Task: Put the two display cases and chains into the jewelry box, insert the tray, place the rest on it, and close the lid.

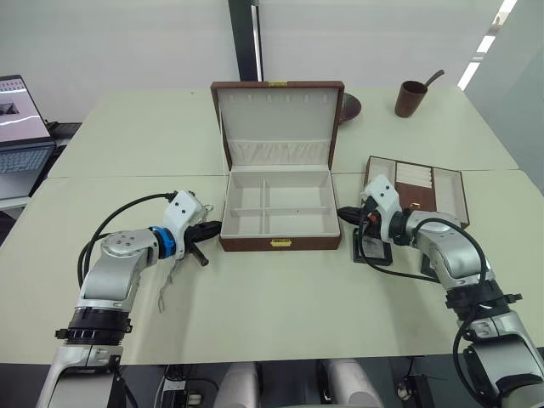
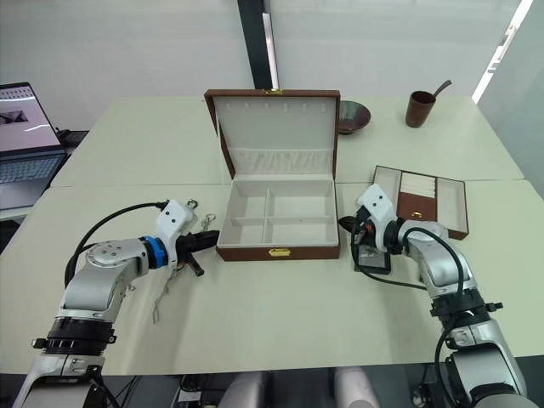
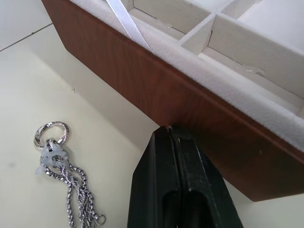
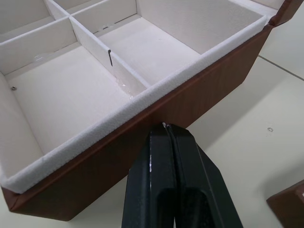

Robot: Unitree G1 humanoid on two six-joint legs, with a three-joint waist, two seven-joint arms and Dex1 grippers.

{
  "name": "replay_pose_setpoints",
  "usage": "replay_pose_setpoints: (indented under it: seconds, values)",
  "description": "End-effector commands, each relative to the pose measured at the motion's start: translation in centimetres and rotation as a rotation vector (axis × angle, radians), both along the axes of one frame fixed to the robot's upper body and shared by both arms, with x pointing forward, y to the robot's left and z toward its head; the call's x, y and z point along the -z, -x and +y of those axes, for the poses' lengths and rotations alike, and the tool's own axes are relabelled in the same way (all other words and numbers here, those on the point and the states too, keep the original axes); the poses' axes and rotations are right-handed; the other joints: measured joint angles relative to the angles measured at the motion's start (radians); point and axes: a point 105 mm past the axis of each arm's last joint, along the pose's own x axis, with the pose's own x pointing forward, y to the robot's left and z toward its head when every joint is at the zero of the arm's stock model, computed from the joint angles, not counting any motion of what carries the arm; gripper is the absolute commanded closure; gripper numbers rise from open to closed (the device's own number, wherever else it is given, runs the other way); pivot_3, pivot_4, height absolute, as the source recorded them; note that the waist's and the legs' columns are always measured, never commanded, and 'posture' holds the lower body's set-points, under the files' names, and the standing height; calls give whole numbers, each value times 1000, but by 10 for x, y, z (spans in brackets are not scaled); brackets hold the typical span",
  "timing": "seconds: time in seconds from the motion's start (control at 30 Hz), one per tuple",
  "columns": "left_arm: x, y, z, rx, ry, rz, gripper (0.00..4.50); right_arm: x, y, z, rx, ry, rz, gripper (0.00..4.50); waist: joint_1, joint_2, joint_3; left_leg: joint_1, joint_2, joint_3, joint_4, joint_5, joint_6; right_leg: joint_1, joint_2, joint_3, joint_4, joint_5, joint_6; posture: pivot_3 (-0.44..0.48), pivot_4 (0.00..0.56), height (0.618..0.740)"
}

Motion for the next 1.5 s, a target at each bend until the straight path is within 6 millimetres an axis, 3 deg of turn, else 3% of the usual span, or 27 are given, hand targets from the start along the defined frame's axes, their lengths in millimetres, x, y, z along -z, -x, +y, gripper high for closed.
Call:
replay_pose_setpoints:
  seconds: [0.03, 0.5, 0.7, 0.8, 0.9, 1.0, 1.1, 1.23, 1.4, 1.5]
  values:
    - [-4, 10, -28, 133, 39, 2, 4500, -13, 13, 23, -119, -44, -29, 4460, 0, 0, 0, 0, 0, 0, 0, 0, 0, 0, 0, 0, 0, 0, 0, 0, 150, 740]
    - [1, 12, -23, 122, 21, 17, 4500, -11, 17, 20, -109, -43, -16, 4460, 1, 0, 0, 0, 0, 0, 0, 0, 0, 0, 0, 0, 0, 0, 0, 0, 150, 740]
    - [-7, 6, -10, 71, 17, -19, 4500, -18, 11, 6, -70, -62, -30, 4460, 1, 0, 0, 0, 0, 0, 0, 0, 0, 0, 0, 0, 0, 0, 0, 0, 150, 740]
    - [-25, 2, 7, 18, 35, -73, 4500, -27, 9, -11, -33, -119, -33, 3900, 1, 0, 0, 0, 0, 0, 0, 0, 0, 0, 0, 0, 0, 0, 0, 0, 150, 740]
    - [-39, -1, 20, -26, 67, -106, 4500, -34, 12, -21, -36, -153, -24, 3054, 1, 0, 0, 0, 0, 0, 0, 0, 0, 0, 0, 0, 0, 0, 0, 0, 150, 740]
    - [-60, 4, 40, -63, 110, -124, 3889, -48, 14, -45, -9, -176, -45, 2227, 0, 0, 0, 0, 0, 0, 0, 0, 0, 0, 0, 0, 0, 0, 0, 0, 150, 740]
    - [-72, 13, 59, -91, 125, -128, 2974, -57, 21, -71, 5, -158, -50, 1382, 1, 0, 0, 0, 0, 0, 0, 0, 0, 0, 0, 0, -1, 0, 0, 0, 150, 740]
    - [-68, 37, 109, -183, 45, -66, 1680, -55, 36, -130, 70, -72, -15, 43, 2, 0, 0, 0, 0, 1, -1, 0, 0, 0, 0, 0, -2, 0, 0, 0, 150, 740]
    - [-55, 67, 161, -303, -67, 14, 150, -48, 53, -184, 143, 52, 37, 0, -2, 0, 0, 2, 1, 5, -1, 0, 0, 1, 0, 0, -1, -1, -1, 0, 150, 740]
    - [-52, 81, 187, -375, -104, 43, 28, -45, 60, -211, 184, 123, 57, 0, -2, 0, 0, 5, 2, 8, -2, 0, 0, 3, 0, 1, -1, -1, -1, 0, 150, 740]
